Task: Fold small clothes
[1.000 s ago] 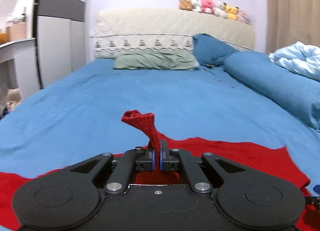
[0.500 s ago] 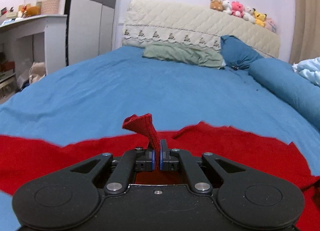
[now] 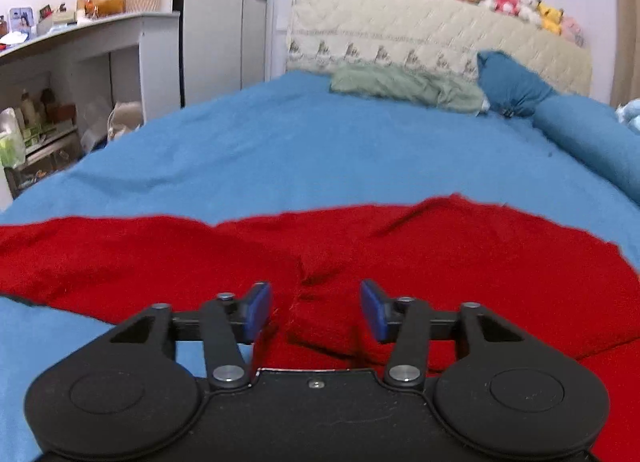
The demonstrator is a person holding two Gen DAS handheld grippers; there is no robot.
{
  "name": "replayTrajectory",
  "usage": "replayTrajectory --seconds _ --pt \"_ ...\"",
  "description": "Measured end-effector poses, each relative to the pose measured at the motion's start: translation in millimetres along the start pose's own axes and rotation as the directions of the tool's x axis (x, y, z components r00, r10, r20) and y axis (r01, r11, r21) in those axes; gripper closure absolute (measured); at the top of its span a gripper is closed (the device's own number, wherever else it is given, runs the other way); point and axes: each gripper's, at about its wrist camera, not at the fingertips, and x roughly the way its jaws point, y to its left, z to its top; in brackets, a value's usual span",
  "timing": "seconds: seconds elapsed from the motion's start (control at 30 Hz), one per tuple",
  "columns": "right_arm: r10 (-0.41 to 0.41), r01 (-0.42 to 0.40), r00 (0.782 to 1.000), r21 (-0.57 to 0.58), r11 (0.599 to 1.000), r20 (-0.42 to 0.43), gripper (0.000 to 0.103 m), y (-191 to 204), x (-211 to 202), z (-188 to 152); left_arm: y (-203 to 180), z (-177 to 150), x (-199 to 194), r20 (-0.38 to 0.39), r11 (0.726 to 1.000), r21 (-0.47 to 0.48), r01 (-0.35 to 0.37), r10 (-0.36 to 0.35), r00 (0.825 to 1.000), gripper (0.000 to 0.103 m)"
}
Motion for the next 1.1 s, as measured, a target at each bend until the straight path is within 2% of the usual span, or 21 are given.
replayTrajectory --seconds 0.1,0.2,0.27,0.33,0.43,0.53,0.7,0.83,1.0,1.1 --pt "0.12 -0.12 0.993 0.024 0.992 0.018 0.007 12 18 13 -12 5 8 -0.02 0.996 0.015 0.083 -0.082 0.996 0.047" --pt "0.181 -0.181 0.984 0.078 0.98 0.007 0.007 19 45 11 -23 4 24 -0.06 0.992 0.047 0.116 -0.113 0.992 0.046" --pt "0.164 -0.158 0.985 0.124 0.98 -0.044 0.008 16 62 4 -25 -1 36 -0.106 0.993 0.062 0.103 -0.096 0.99 0.046" --pt "0.174 -0.168 0.984 0.139 0.976 -0.027 0.008 9 62 -2 -19 -7 42 -0.139 0.994 0.046 0.103 -0.095 0.986 0.046" --pt "0.186 -0.184 0.983 0.144 0.972 0.001 0.007 6 54 6 -11 -19 37 -0.116 0.992 0.027 0.123 -0.119 0.986 0.046" --pt "0.207 -0.213 0.977 0.156 0.965 0.054 0.006 5 62 26 -15 -21 38 -0.108 0.993 0.036 0.109 -0.104 0.989 0.045" --pt "0.19 -0.18 0.981 0.208 0.961 -0.029 0.007 -5 117 53 -13 -24 40 -0.098 0.993 0.019 0.118 -0.116 0.988 0.045" --pt "0.135 -0.129 0.991 0.232 0.964 -0.007 0.007 -23 141 66 -13 -25 42 -0.1 0.992 0.021 0.122 -0.119 0.988 0.044" --pt "0.108 -0.101 0.994 0.246 0.964 -0.018 0.007 -22 142 72 -18 -23 42 -0.102 0.993 0.046 0.111 -0.106 0.989 0.043" --pt "0.153 -0.151 0.988 0.235 0.96 0.012 0.007 -9 120 74 -20 -15 36 -0.116 0.996 0.051 0.077 -0.071 0.991 0.043"
